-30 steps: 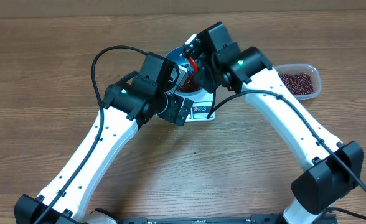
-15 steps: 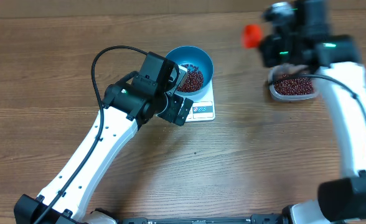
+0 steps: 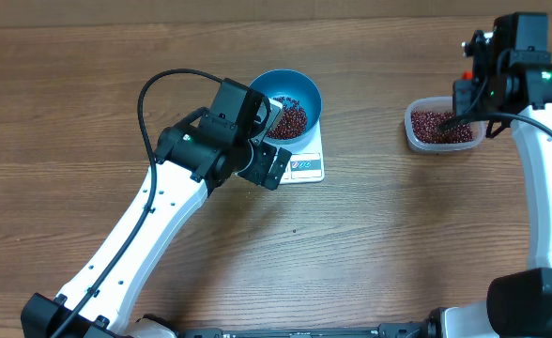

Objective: Scoop item into bowl and weigh 150g on scale
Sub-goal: 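Move the empty scoop with the right gripper back to the bean tub, then dip the scoop into the bean tub with the right gripper and fill it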

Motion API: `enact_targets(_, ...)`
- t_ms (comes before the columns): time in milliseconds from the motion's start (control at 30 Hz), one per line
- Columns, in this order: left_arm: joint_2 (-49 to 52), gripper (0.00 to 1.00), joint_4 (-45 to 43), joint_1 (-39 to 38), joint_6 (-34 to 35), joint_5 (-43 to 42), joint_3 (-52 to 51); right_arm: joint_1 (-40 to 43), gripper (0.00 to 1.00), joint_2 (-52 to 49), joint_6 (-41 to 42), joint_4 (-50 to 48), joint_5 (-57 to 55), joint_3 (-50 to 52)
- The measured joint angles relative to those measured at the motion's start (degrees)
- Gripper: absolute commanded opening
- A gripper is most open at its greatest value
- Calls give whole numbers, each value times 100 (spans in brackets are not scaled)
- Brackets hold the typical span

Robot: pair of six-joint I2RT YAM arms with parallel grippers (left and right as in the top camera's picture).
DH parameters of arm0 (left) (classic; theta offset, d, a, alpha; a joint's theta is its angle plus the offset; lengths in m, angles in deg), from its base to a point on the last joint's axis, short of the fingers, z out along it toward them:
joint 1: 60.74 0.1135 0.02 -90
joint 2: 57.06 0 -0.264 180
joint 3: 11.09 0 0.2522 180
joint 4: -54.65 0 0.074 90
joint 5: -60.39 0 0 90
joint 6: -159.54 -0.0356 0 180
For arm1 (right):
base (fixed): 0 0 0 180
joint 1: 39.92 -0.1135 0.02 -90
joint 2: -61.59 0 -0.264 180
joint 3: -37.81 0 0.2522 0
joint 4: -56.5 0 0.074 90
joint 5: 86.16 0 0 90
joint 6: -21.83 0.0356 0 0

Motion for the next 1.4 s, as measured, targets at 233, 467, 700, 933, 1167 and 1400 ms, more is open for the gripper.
enact_targets(233, 0, 100, 0, 0, 0, 0, 0, 2, 4, -385, -63, 33, -326, 197)
enact_targets(467, 0, 100, 0, 0, 0, 0, 0, 2, 4, -907, -127, 24, -330, 210)
enact_targets(700, 0, 100, 0, 0, 0, 0, 0, 2, 4, -1121, -162, -210, -413, 555)
enact_targets(933, 0, 100, 0, 0, 0, 0, 0, 2, 4, -1121, -350, -540, -170, 866)
enact_targets(1167, 0, 100, 0, 0, 0, 0, 0, 2, 4, -1121, -481, -597, 367, 946)
enact_targets(1400, 0, 100, 0, 0, 0, 0, 0, 9, 4, -1121, -584, -597, 837, 951)
